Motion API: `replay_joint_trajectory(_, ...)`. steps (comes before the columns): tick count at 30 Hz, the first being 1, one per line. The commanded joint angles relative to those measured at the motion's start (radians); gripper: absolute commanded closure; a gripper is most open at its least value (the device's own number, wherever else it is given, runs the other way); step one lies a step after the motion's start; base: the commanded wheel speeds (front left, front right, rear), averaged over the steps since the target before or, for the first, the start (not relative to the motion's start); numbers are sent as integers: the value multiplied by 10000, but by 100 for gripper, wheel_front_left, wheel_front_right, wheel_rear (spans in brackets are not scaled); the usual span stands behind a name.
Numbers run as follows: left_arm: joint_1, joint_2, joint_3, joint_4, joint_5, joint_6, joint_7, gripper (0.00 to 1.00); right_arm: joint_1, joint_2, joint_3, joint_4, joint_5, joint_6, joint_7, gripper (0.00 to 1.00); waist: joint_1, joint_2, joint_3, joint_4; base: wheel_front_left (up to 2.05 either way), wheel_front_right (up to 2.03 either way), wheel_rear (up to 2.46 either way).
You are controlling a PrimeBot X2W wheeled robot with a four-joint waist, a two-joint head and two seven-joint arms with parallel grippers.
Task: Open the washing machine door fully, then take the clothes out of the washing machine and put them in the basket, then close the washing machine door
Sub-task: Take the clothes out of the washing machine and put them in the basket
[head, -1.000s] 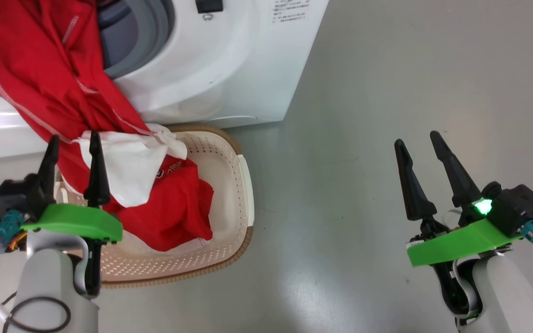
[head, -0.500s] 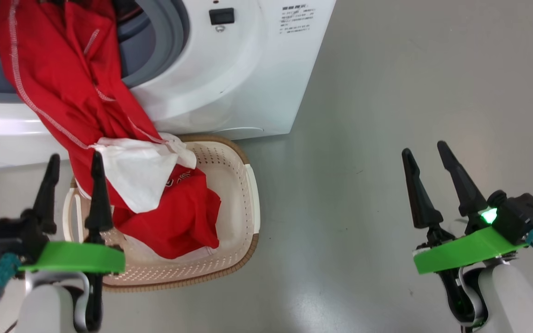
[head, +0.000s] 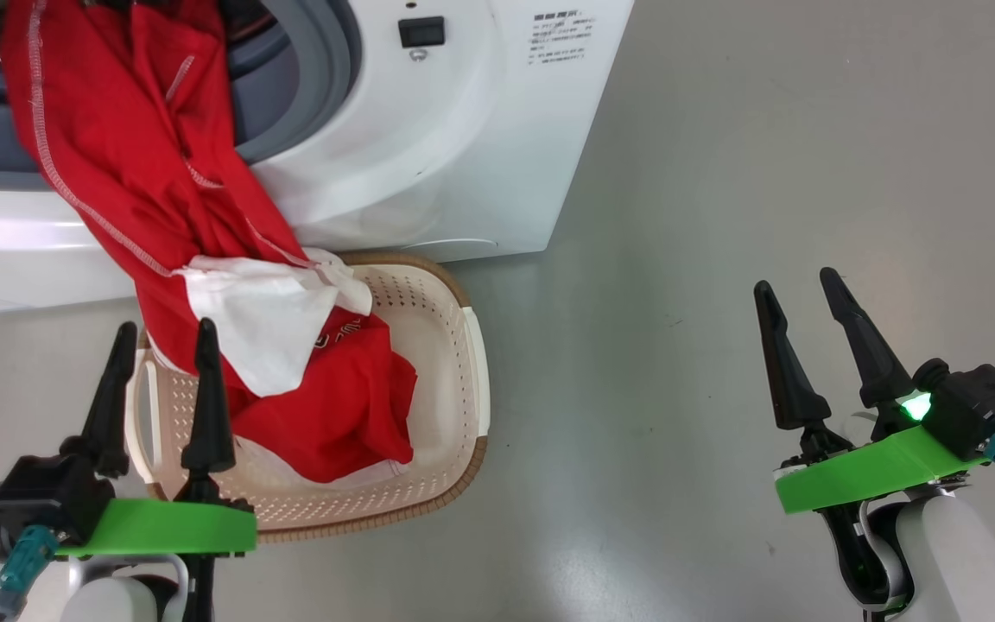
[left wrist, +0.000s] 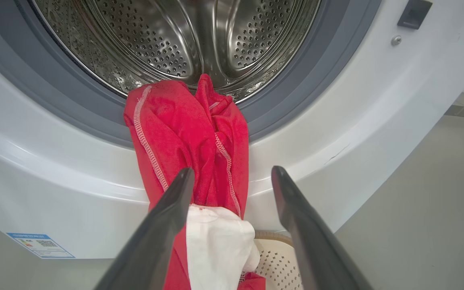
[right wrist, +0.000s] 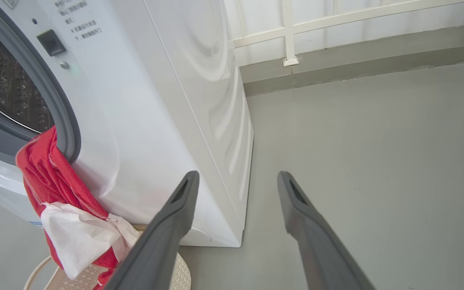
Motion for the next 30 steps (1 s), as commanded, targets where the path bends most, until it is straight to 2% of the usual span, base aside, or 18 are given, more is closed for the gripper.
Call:
replay_joint_trajectory(1,53,247,234,-321,-14,96,-51,0,213,-48,176,-241,-25,73,-65,0,0,0,15,19,0,0,0)
replay_joint_trajectory(7,-576,247,206,-444,64,47,-51,0,174,-59,105,-278,-39,73,-65,0,0,0,121,112,0,0,0)
replay_joint_trajectory(13,-2224,257,432,375,459,-125,-51,0,-12,-69,117,-302,-59,73,-65,0,0,0,415,146,0,0,0)
replay_joint_trajectory(18,-3999,544,486,2173,686,-226,-51,0,-182,-77,148,-310,-63,73,-65,0,0,0,624,59,0,0,0)
replay_joint_trajectory(25,-6506,1265,429,6155,459,-332,107,0,-224,-11,216,-298,-53,73,-65,0,0,0,771,-202,0,0,0)
replay_joint_trajectory(30,-7967,1745,245,7825,504,-362,313,0,-245,52,226,-316,-45,73,-65,0,0,0,868,-324,0,0,0)
